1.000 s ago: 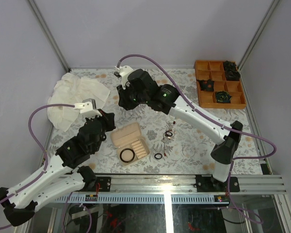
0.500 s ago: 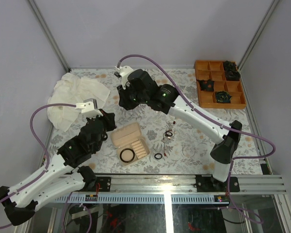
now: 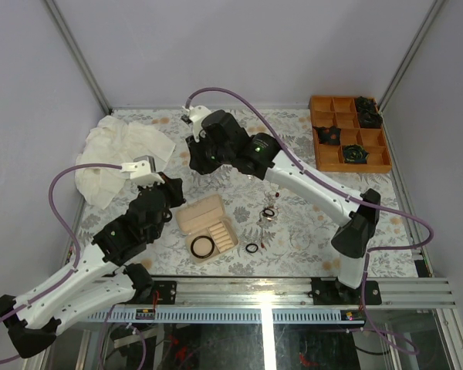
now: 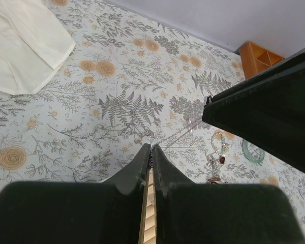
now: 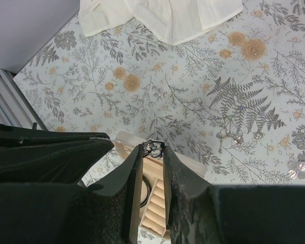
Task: Organize the mixed jewelry
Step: Place the jewelry in the jewelry box.
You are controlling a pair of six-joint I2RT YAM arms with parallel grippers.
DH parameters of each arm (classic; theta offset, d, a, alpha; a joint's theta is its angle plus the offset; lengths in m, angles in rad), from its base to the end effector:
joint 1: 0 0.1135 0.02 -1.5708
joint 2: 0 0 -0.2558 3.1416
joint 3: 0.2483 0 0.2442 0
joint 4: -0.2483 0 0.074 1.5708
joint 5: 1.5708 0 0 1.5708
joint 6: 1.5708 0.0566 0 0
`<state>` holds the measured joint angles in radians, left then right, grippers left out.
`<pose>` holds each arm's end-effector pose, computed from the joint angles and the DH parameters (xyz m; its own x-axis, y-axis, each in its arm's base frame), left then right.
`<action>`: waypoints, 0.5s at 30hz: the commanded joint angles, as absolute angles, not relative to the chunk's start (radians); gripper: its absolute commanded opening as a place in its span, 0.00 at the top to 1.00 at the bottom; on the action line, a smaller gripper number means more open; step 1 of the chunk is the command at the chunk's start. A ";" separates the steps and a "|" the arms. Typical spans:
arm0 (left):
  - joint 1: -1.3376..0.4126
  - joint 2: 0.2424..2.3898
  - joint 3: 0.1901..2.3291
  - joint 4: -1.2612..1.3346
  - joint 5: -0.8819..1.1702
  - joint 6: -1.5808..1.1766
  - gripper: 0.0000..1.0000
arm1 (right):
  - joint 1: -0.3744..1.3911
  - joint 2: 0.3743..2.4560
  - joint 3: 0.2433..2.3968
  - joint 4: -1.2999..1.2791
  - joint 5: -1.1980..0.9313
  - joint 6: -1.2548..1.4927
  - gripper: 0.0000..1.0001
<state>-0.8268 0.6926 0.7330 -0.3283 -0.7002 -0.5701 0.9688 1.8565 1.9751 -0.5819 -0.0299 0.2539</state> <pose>0.1418 -0.1002 0.3131 -0.2397 -0.3490 -0.9059 0.0176 0.9314 -0.3635 0.2460 0.3610 0.3882 -0.4557 -0.2199 -0.8625 -0.7485 0.6191 0.2376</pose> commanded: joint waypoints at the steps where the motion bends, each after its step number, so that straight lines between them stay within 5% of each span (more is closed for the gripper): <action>1: -0.814 0.690 0.729 -0.264 -0.734 -0.550 0.98 | 0.960 1.864 2.016 -0.548 -0.052 0.242 0.83; 15: -0.809 0.676 0.726 -0.264 -0.737 -0.548 0.99 | 0.957 1.873 2.055 -0.565 -0.046 0.232 0.83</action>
